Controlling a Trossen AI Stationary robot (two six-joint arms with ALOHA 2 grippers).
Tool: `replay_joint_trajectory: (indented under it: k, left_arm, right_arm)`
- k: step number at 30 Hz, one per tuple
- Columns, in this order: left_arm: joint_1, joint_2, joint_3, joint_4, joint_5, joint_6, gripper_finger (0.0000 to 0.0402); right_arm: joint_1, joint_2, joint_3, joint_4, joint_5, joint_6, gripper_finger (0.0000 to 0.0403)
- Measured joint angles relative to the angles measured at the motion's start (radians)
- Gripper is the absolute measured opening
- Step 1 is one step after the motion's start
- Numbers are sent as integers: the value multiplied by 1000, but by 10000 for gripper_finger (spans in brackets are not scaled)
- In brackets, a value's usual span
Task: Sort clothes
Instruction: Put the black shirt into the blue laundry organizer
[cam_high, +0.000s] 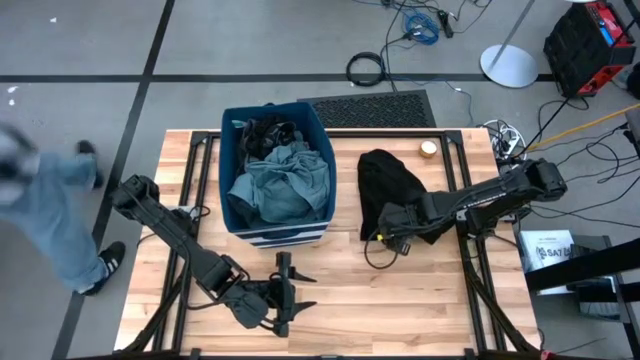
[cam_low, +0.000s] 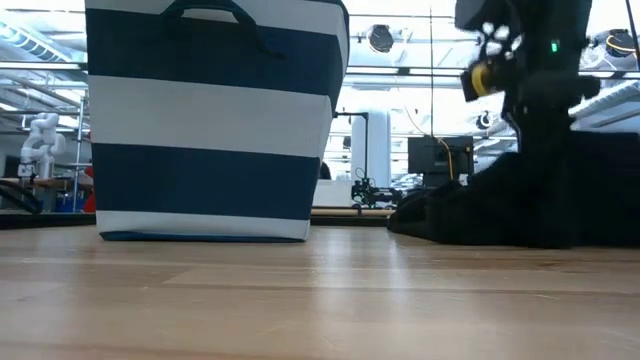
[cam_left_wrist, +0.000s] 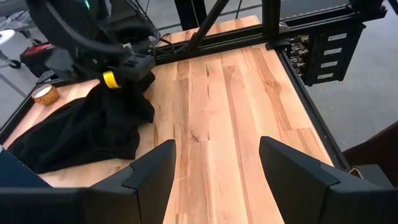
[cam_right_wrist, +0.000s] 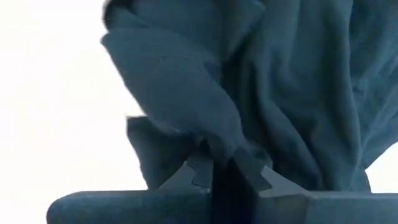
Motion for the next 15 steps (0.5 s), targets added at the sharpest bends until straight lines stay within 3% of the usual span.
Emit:
replay_joint_trajectory:
  k: [8,15]
  left_arm:
    - [-4,0,0,14,-1,1,242]
    - [-5,0,0,16,-2,8,242]
  right_arm:
    - [125,0,290,-104,5,13,5]
    - [281,0,578,-121,87,1,2]
